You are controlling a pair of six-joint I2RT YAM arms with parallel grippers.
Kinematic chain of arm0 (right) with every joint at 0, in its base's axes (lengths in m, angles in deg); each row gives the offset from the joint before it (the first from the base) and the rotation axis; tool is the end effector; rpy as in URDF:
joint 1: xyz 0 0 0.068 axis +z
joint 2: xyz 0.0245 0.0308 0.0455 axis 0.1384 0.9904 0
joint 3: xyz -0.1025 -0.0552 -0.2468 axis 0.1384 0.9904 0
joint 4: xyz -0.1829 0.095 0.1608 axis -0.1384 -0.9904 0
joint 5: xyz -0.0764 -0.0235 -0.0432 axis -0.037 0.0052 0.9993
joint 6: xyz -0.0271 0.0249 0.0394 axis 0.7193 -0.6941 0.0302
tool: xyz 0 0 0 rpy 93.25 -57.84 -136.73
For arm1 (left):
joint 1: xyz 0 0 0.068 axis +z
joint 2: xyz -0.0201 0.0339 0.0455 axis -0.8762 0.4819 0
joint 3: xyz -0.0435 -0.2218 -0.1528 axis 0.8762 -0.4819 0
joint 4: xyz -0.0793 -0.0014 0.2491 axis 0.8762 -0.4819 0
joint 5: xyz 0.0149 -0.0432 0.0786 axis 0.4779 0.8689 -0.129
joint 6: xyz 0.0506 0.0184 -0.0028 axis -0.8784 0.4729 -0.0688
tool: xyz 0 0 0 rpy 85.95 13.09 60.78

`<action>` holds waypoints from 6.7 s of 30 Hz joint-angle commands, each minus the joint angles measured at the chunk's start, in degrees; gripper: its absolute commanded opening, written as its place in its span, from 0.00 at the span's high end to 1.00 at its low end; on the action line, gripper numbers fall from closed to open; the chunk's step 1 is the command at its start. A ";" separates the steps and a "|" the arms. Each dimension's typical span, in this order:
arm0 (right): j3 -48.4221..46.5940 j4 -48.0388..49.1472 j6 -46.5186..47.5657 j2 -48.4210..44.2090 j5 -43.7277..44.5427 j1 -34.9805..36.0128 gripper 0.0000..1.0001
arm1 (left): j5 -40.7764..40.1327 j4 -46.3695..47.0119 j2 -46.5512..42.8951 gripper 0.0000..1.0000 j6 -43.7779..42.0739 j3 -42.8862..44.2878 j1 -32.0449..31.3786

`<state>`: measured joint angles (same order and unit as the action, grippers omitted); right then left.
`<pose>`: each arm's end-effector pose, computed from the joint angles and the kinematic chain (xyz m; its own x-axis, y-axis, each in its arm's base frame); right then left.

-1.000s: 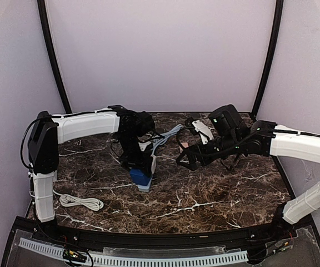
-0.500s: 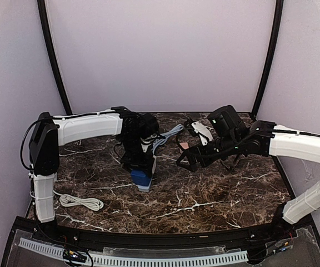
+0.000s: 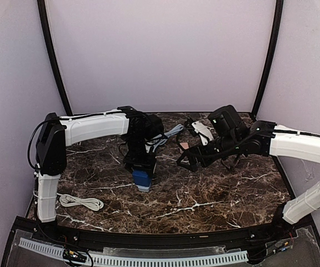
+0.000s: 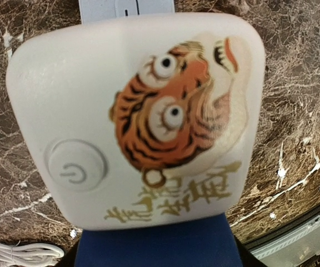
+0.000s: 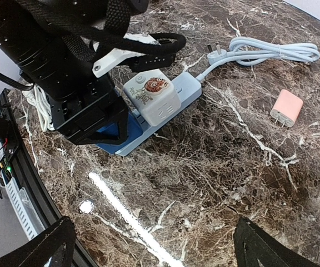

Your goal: Insert the plug

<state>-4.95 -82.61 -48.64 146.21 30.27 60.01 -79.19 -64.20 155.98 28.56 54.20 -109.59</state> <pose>0.1783 0.2344 0.2941 -0.6434 -0.3310 -0.6903 -0.6658 0.6869 0.2912 0.2751 -0.3161 0.2199 -0.9682 0.2487 -0.0287 0.2500 0.9545 -0.1625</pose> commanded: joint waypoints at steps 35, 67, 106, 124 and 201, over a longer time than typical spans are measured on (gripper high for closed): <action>-1.61 -1.87 2.80 -0.17 -1.13 -0.90 0.01 | -4.30 -3.79 3.41 0.99 3.08 4.23 -0.88; -0.97 -5.25 1.33 -3.05 3.46 -0.91 0.01 | -4.72 -1.74 4.29 0.99 -4.92 2.92 -0.91; -3.69 -6.65 2.79 0.49 5.10 -0.90 0.02 | -2.97 5.50 6.57 0.99 4.46 -4.14 0.22; -3.29 -5.78 3.31 2.02 4.43 -0.90 0.01 | -9.17 5.44 6.47 0.99 5.98 -5.13 0.33; 0.72 -5.85 -1.27 -1.43 9.84 -0.90 0.01 | -25.01 -2.33 -43.22 0.06 7.28 -42.18 46.00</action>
<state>-5.10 -88.60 -48.29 145.47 38.90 59.37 -105.40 -67.92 114.41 30.92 15.86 -65.77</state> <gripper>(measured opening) 0.986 0.949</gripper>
